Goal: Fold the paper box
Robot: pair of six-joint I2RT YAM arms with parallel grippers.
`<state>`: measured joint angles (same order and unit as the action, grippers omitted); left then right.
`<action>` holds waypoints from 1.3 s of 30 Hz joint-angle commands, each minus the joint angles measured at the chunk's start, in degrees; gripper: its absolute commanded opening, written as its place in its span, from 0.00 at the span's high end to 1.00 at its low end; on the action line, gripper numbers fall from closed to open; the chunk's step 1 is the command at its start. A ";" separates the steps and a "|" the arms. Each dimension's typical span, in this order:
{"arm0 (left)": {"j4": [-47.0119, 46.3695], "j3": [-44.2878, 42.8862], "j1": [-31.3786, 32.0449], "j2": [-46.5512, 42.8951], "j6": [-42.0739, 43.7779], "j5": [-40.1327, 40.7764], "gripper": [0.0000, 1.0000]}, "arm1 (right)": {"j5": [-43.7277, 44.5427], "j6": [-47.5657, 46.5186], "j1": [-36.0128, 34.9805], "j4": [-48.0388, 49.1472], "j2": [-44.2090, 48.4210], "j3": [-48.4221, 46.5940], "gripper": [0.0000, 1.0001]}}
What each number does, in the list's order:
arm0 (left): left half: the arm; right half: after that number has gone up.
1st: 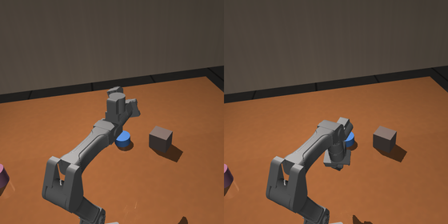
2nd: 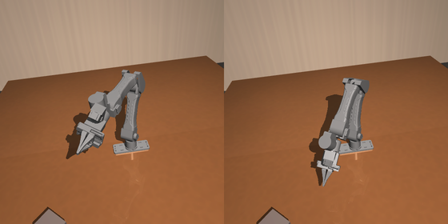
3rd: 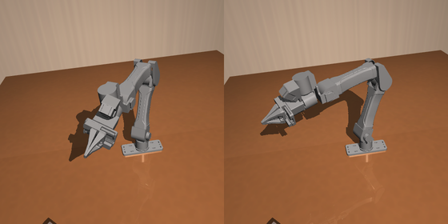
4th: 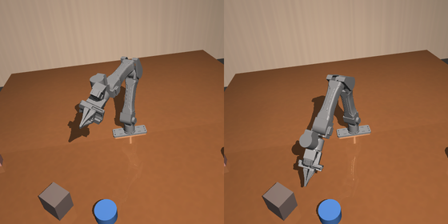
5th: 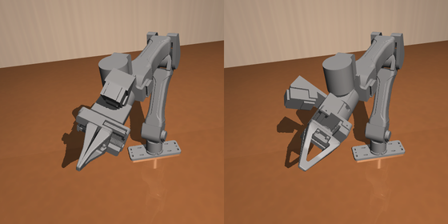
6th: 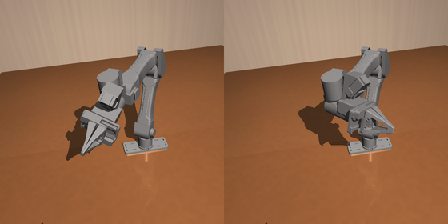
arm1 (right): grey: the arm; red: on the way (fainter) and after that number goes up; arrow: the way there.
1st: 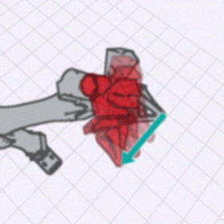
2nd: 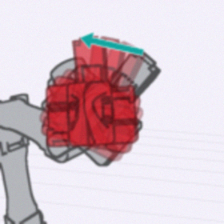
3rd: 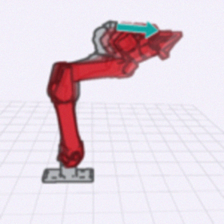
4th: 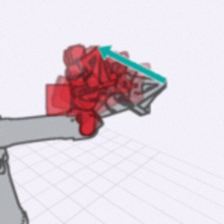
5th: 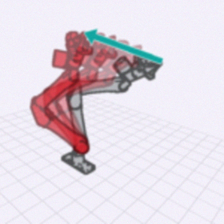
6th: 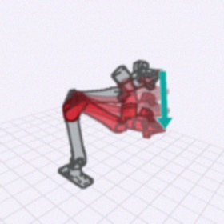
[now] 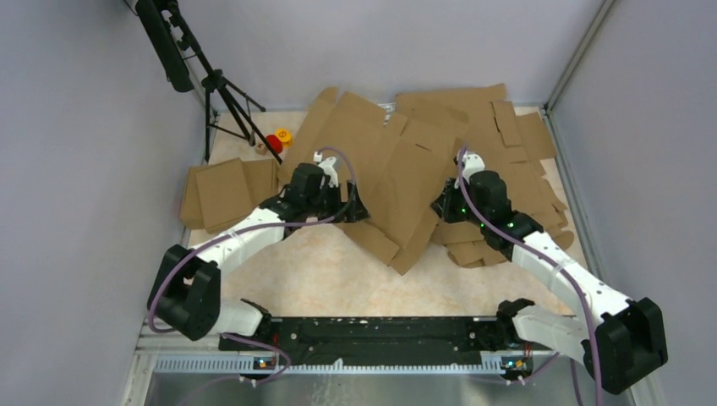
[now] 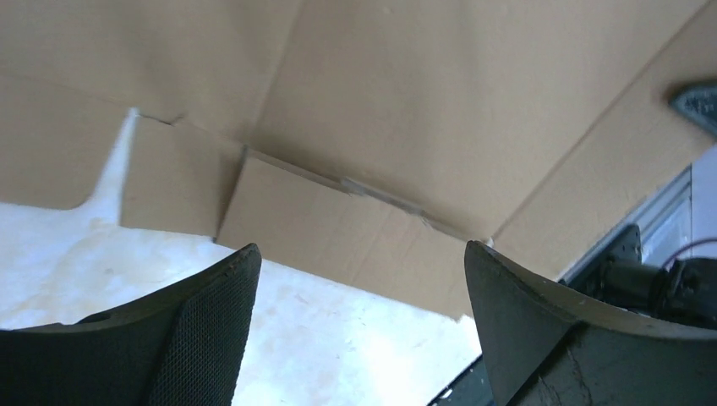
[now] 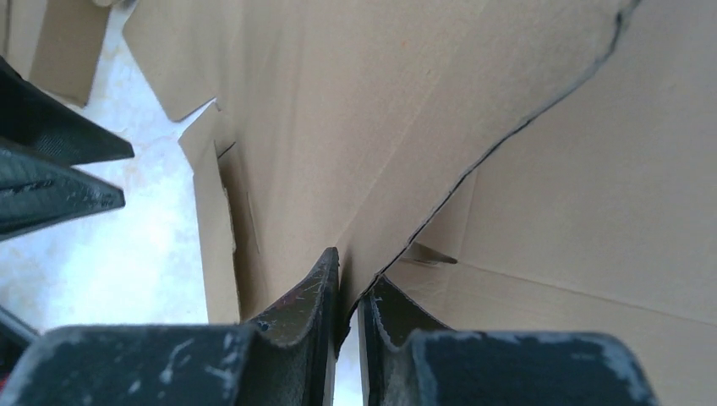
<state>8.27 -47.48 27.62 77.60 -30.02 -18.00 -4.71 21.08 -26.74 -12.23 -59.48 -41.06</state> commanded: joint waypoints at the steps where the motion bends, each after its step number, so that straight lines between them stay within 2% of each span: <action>1: 0.38 -4.76 3.07 2.37 2.42 -3.14 0.11 | 2.64 -7.77 -1.51 0.90 0.45 -0.99 0.90; 4: 1.70 -7.73 5.47 5.43 3.62 -3.26 0.11 | 6.55 -9.03 -3.44 0.82 -0.17 -1.02 0.90; 11: 5.98 -13.31 10.38 13.10 4.74 0.20 0.15 | 9.07 -9.30 -4.44 2.59 0.30 -0.53 0.90; 18: 6.49 -16.92 12.26 19.42 4.56 1.29 0.19 | 19.60 -8.20 -4.46 1.44 2.04 -0.17 0.91; 22: 6.47 -20.05 12.86 23.93 4.40 0.95 0.19 | 23.28 -7.80 -4.47 3.33 6.30 2.71 0.91; 27: 8.89 -24.41 13.90 27.95 5.10 -1.86 0.24 | 26.76 -7.62 -4.50 5.59 11.53 6.80 0.91; 31: 8.36 -24.62 14.04 27.40 4.72 -1.43 0.24 | 24.65 -10.25 -4.50 9.84 15.95 10.92 0.91; 35: 3.61 -22.56 14.04 21.85 4.80 -2.45 0.27 | 24.49 -11.88 -4.46 14.84 19.38 15.08 0.91; 38: -1.10 -19.93 14.05 17.90 4.86 -2.50 0.37 | 24.52 -12.10 -4.46 15.73 20.01 15.87 0.92; 39: -2.74 -18.22 14.04 16.66 4.88 -1.81 0.45 | 24.57 -12.27 -4.46 16.07 20.02 16.06 0.92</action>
<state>14.44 -68.79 41.58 102.32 -25.74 -19.38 18.79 11.42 -30.65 -2.15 -40.53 -25.36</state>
